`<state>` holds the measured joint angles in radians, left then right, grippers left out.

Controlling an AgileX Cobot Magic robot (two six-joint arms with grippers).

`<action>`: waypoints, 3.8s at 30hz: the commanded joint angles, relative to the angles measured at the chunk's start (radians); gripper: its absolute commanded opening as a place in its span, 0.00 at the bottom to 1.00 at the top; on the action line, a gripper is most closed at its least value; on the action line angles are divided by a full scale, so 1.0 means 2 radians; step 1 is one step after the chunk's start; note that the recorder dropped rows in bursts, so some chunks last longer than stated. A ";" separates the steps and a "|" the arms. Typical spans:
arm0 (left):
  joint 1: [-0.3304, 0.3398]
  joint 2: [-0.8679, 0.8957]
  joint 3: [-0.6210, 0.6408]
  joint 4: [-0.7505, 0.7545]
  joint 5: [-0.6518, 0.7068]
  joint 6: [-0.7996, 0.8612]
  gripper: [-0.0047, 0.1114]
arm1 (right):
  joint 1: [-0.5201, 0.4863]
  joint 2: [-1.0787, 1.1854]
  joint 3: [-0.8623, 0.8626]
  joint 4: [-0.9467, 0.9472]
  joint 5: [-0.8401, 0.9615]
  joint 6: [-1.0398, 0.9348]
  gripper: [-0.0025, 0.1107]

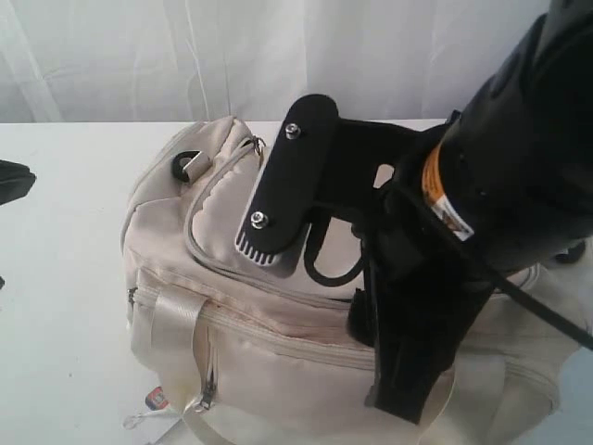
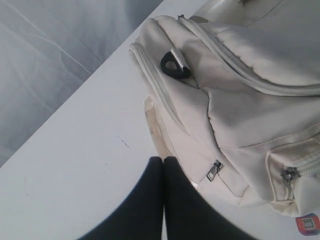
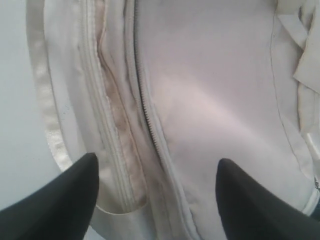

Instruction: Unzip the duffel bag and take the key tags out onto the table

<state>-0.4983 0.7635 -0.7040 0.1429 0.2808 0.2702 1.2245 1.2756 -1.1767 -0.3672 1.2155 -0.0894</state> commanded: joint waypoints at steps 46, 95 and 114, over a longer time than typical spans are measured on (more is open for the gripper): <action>-0.003 -0.004 0.003 -0.001 -0.010 -0.002 0.04 | -0.058 0.087 -0.004 -0.216 -0.069 0.016 0.02; -0.003 -0.004 0.003 -0.026 -0.017 -0.006 0.04 | -0.403 0.368 -0.319 -0.199 -0.234 0.227 0.61; -0.003 -0.004 0.003 -0.025 -0.017 -0.005 0.04 | -0.397 0.274 -0.323 0.378 0.003 -0.145 0.02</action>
<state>-0.4983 0.7635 -0.7040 0.0997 0.2518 0.2702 0.4206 1.8631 -1.8466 0.1266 1.2002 -0.2223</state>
